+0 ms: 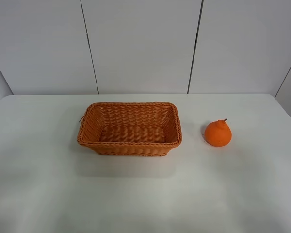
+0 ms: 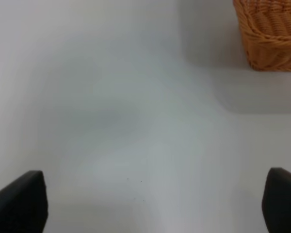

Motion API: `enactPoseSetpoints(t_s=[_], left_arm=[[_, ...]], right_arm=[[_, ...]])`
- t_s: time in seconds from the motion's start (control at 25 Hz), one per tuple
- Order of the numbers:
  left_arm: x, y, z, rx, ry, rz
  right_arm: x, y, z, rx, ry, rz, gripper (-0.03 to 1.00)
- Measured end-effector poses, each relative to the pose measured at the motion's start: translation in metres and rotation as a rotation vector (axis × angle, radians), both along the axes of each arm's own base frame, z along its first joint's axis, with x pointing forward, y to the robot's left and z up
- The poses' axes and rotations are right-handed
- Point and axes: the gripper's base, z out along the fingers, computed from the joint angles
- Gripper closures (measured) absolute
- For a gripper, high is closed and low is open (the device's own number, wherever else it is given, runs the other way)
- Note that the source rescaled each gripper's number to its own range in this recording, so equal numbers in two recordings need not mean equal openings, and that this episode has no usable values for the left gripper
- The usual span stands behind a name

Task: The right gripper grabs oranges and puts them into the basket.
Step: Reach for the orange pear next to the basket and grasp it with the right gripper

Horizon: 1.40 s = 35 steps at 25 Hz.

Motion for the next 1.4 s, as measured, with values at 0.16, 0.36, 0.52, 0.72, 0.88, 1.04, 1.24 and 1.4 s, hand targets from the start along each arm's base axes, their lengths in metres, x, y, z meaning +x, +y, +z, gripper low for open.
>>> enactPoseSetpoints(t_s=[0.16, 0.36, 0.52, 0.72, 0.88, 1.04, 1.24, 1.4], left_arm=[[0.000, 0.000, 0.000, 0.000, 0.000, 0.000], [0.000, 0.000, 0.000, 0.000, 0.000, 0.000], [0.000, 0.000, 0.000, 0.000, 0.000, 0.000], [0.000, 0.000, 0.000, 0.000, 0.000, 0.000], [0.000, 0.000, 0.000, 0.000, 0.000, 0.000], [0.000, 0.000, 0.000, 0.000, 0.000, 0.000], [0.000, 0.000, 0.000, 0.000, 0.000, 0.000], [0.000, 0.000, 0.000, 0.000, 0.000, 0.000]], right_arm=[[0.000, 0.000, 0.000, 0.000, 0.000, 0.000, -0.03], [0.000, 0.000, 0.000, 0.000, 0.000, 0.000, -0.03], [0.013, 0.001, 0.020, -0.004, 0.053, -0.001, -0.03], [0.076, 0.004, 0.055, -0.027, 0.277, -0.004, -0.03], [0.148, 0.008, 0.065, -0.039, 0.462, -0.004, -0.03], [0.228, 0.014, 0.051, -0.048, 0.669, -0.001, -0.03], [0.315, 0.019, 0.021, -0.060, 0.835, 0.001, -0.03], [0.371, 0.023, -0.007, -0.065, 0.908, 0.003, -0.03]])
